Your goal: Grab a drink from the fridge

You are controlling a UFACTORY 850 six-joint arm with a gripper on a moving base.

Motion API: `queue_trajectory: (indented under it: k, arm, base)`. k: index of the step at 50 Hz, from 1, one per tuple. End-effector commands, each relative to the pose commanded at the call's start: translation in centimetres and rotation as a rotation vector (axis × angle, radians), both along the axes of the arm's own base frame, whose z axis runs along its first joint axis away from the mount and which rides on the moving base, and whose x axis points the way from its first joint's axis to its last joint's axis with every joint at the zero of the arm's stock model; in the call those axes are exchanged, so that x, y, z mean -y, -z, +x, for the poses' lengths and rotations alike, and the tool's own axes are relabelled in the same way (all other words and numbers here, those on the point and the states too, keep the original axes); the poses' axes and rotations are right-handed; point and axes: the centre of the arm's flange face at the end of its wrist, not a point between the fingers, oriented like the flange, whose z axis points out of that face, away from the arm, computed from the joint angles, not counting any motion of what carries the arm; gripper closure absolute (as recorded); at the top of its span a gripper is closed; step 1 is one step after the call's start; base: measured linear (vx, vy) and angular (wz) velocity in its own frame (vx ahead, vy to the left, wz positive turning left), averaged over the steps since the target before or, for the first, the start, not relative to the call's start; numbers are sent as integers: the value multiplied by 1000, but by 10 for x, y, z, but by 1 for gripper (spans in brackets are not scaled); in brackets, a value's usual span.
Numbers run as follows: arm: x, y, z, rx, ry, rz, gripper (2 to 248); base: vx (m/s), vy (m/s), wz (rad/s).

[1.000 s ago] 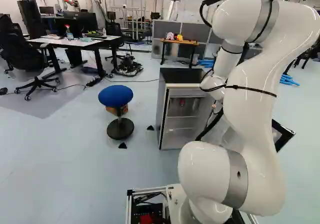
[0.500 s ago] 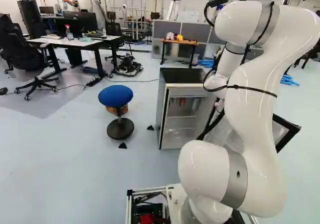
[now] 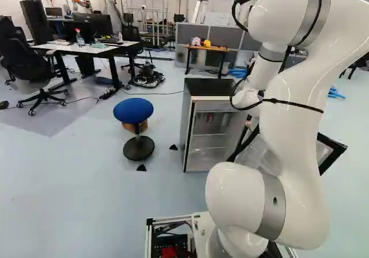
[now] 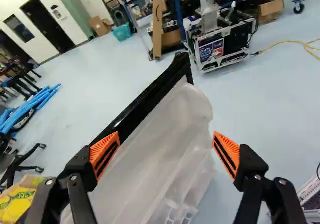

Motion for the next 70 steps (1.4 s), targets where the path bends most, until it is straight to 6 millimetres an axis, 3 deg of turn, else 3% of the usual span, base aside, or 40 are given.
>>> queue_trajectory:
  k: [37,70]
  arm:
    - [-36,-9,-41,-102,-390,-39,3]
    - [-55,-14,-75,-172,-693,-74,3]
  base:
    - [0,0,0]
    - [0,0,0]
